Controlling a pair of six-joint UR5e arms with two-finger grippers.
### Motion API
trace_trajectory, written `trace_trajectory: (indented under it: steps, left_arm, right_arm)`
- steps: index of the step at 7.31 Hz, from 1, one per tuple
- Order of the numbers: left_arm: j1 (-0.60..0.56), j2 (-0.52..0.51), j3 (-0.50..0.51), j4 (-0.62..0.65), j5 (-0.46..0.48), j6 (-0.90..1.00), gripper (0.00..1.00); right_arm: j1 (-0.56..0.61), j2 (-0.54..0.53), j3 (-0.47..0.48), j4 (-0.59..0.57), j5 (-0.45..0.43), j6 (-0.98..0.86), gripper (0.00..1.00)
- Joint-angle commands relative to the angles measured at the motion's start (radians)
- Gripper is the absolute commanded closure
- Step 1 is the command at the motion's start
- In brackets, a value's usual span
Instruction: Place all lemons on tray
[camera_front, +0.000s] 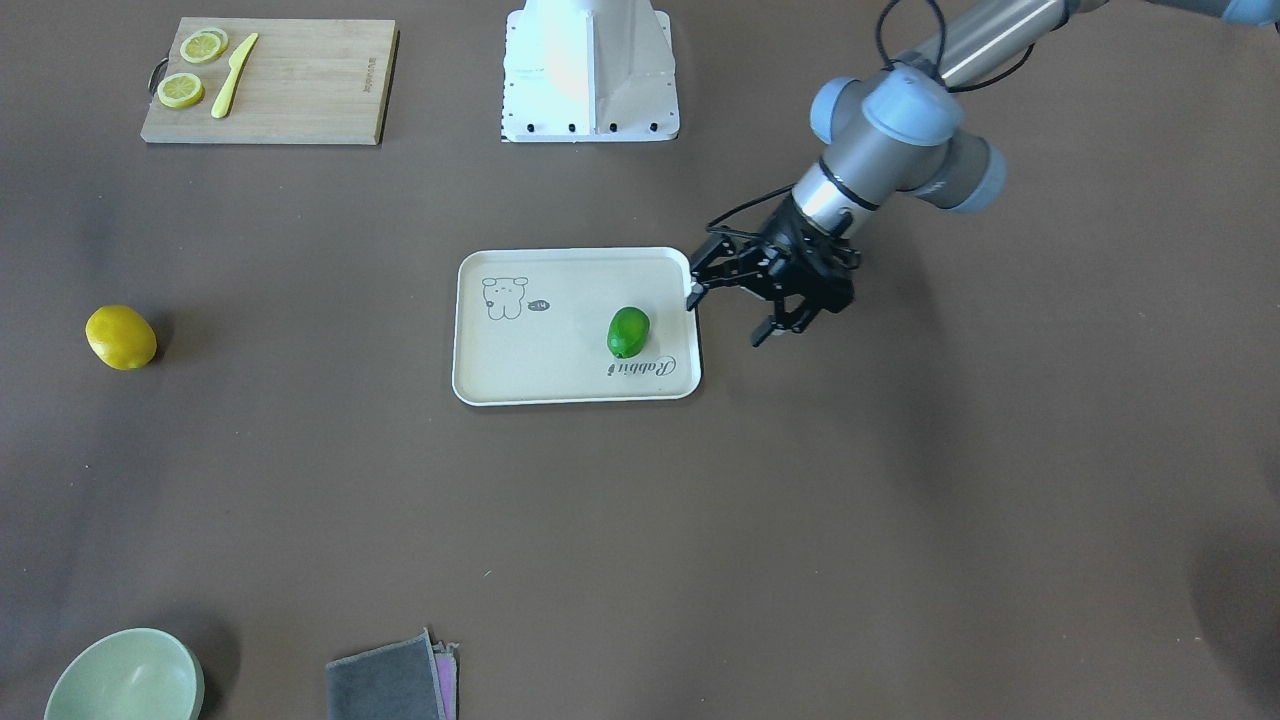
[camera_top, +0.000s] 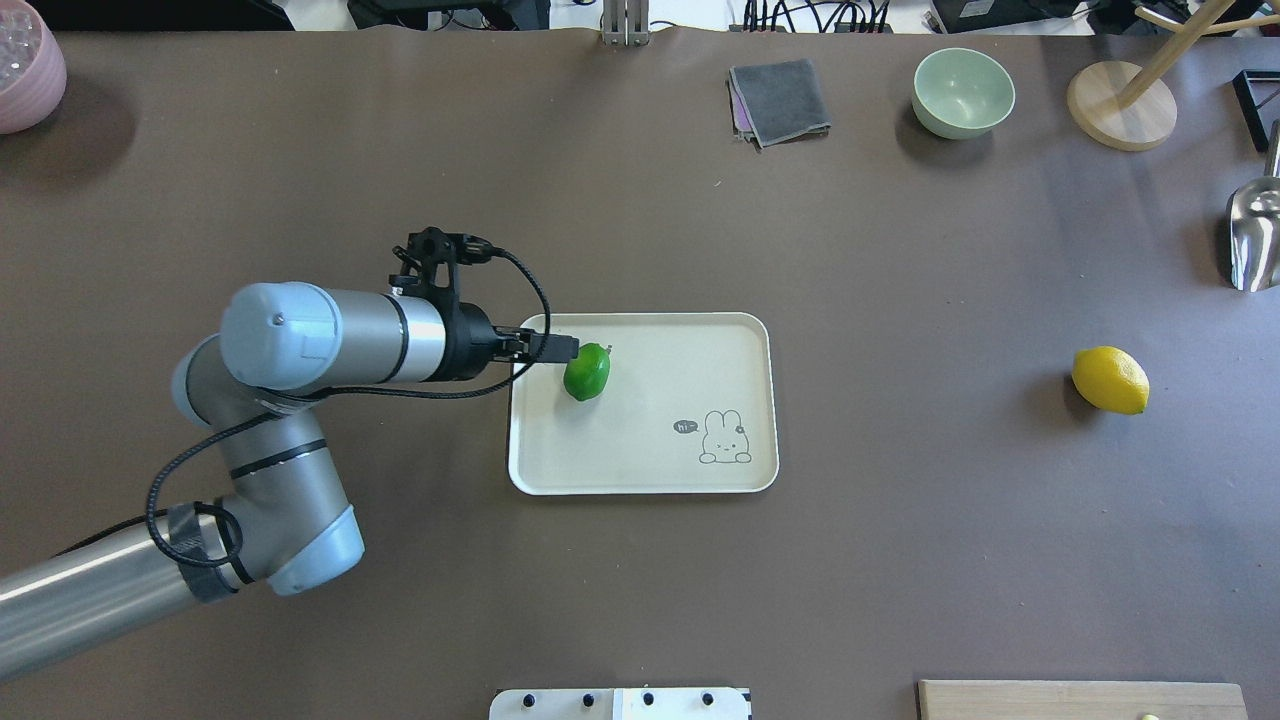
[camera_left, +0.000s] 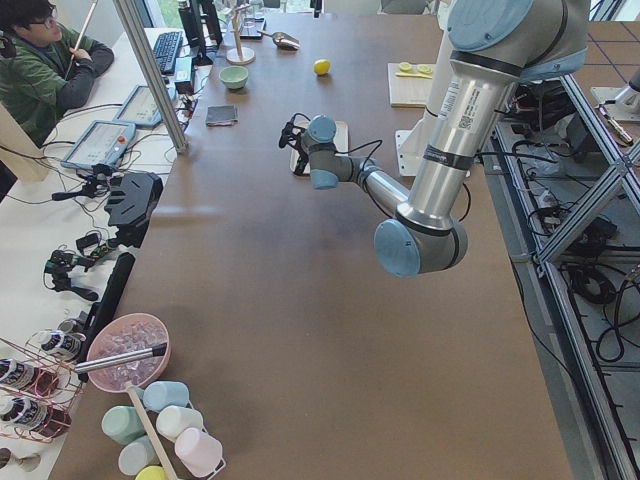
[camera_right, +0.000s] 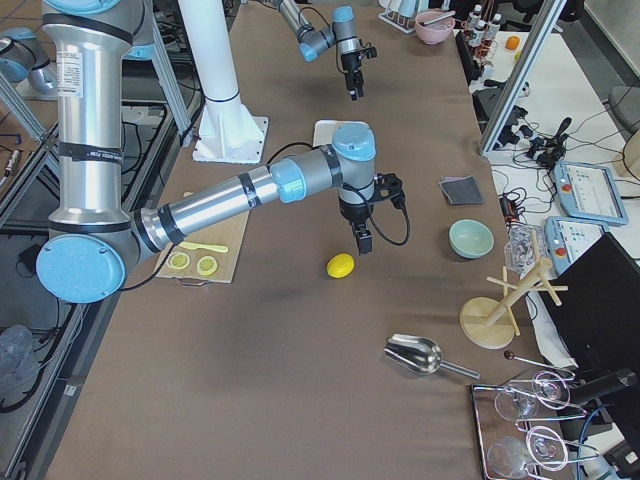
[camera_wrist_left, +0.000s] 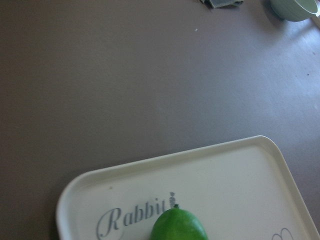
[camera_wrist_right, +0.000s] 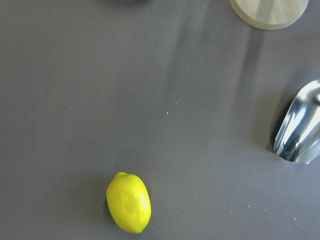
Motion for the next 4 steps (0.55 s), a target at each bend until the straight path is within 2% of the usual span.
trace_trajectory:
  steps: [1,2,3,4]
  left_arm:
    - [-0.275,0.155,-0.025,0.003,-0.286,0.263,0.01]
    - [-0.335,0.193,-0.025,0.004,-0.339,0.347,0.01]
    - [-0.339,0.194,-0.023,0.006,-0.341,0.355,0.01]
    - [-0.339,0.195,-0.023,0.004,-0.343,0.355,0.01]
  right_arm:
    - [-0.108,0.018,-0.048,0.102,-0.028,-0.003,0.00]
    - [-0.147,0.017,-0.135,0.219,-0.028,0.003,0.00]
    - [-0.176,0.014,-0.235,0.336,-0.028,0.007,0.00]
    - [-0.203,0.014,-0.293,0.387,-0.028,0.013,0.00]
